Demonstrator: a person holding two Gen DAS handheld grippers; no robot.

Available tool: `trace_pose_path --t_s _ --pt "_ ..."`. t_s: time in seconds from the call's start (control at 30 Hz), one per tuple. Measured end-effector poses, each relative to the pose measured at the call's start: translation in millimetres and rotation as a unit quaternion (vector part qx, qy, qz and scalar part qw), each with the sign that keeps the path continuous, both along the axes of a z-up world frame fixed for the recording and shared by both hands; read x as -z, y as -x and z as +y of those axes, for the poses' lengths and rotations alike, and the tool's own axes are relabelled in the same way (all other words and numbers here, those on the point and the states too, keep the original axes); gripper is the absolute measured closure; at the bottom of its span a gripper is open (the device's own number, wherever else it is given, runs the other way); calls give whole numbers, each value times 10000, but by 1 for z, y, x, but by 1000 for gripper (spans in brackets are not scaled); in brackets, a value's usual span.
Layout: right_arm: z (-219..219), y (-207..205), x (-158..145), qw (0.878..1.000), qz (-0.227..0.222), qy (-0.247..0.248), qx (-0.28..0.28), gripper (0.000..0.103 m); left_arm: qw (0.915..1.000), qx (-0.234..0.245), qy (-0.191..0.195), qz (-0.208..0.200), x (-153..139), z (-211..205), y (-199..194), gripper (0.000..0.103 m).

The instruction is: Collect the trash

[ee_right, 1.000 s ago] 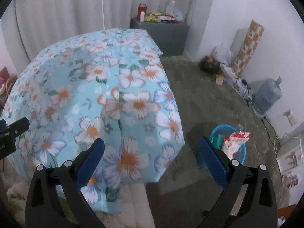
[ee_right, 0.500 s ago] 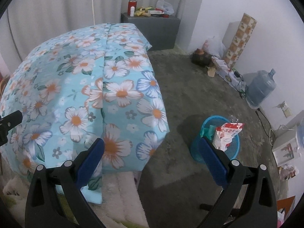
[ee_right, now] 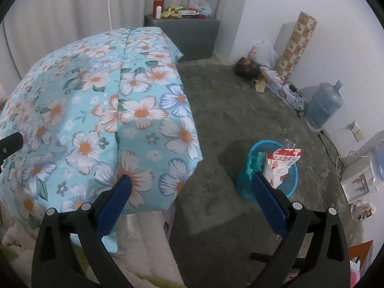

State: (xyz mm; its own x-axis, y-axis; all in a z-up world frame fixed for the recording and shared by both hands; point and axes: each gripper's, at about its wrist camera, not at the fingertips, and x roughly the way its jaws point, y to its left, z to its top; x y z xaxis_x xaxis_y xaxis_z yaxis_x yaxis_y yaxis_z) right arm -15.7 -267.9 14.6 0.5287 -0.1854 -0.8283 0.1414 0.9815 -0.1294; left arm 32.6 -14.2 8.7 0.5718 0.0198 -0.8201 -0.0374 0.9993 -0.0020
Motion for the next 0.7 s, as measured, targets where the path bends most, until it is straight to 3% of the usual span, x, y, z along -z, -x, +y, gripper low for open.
trace_pose_path --t_s 0.7 --pt "-8 2 -5 9999 -60 37 123 6 9995 295 -24 -63 -3 -14 4 9"
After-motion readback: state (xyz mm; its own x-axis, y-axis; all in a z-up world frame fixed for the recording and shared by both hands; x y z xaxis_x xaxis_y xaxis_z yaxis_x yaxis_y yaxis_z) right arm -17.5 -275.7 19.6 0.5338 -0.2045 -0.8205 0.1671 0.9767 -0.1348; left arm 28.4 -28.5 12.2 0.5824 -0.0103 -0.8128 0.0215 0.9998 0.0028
